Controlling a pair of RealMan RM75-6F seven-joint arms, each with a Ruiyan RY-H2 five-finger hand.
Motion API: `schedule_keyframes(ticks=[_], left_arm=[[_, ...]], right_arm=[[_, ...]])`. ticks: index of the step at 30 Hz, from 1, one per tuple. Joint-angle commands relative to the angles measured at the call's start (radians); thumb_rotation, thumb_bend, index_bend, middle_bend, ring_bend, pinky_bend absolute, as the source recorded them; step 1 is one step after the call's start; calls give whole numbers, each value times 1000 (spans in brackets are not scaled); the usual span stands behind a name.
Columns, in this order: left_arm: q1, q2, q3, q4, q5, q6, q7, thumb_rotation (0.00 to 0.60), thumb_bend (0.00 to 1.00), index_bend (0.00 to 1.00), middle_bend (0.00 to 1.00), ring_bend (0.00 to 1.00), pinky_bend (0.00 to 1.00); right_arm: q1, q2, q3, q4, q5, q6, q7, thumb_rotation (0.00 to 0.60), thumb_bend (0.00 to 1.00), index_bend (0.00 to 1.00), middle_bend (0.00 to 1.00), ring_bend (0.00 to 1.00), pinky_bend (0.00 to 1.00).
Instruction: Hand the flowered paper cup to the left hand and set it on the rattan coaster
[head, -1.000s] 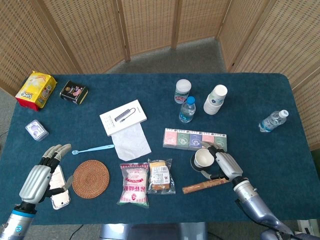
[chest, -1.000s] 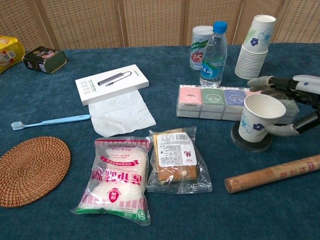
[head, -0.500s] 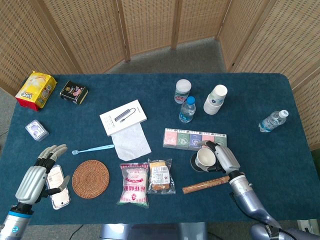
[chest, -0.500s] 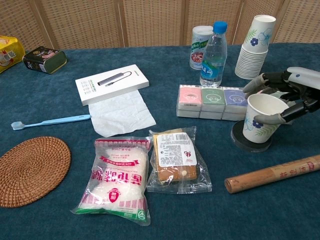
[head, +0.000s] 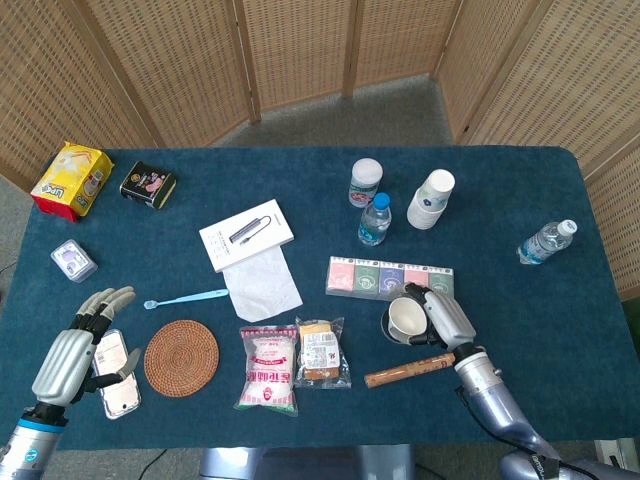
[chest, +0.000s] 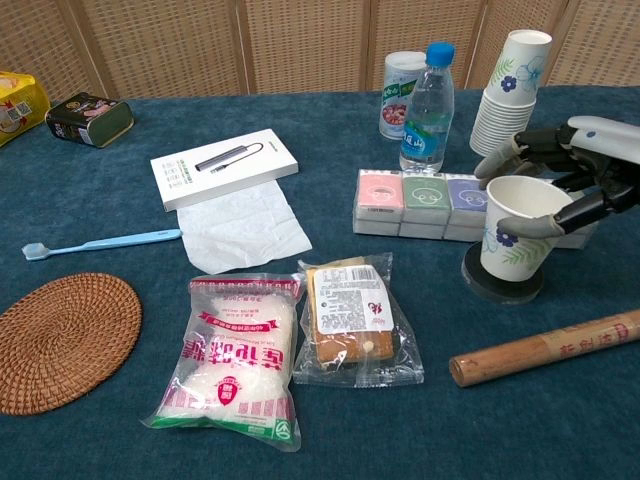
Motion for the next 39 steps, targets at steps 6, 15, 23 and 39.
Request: schedule_keyframes(ticks=[6, 15, 23, 39], left_arm=[[-13, -2, -5, -2, 13, -6, -5, 556, 456, 107, 125, 0, 0], [-13, -3, -5, 5, 22, 6, -21, 558, 456, 107, 126, 0, 0], [-9, -14, 3, 27, 23, 11, -47, 555, 457, 106, 125, 0, 0], [4, -3, 3, 52, 23, 41, -86, 559, 456, 104, 125, 0, 0]], right_arm=[[56, 26, 47, -125, 41, -43, -51, 600, 304, 314, 328, 312, 606], [144, -43, 109, -169, 129, -72, -183, 600, 303, 309, 322, 312, 606], [252, -145, 163, -119, 244, -116, -285, 600, 304, 303, 316, 312, 606], [407, -373, 229, 88, 347, -91, -370, 600, 302, 301, 314, 312, 606]])
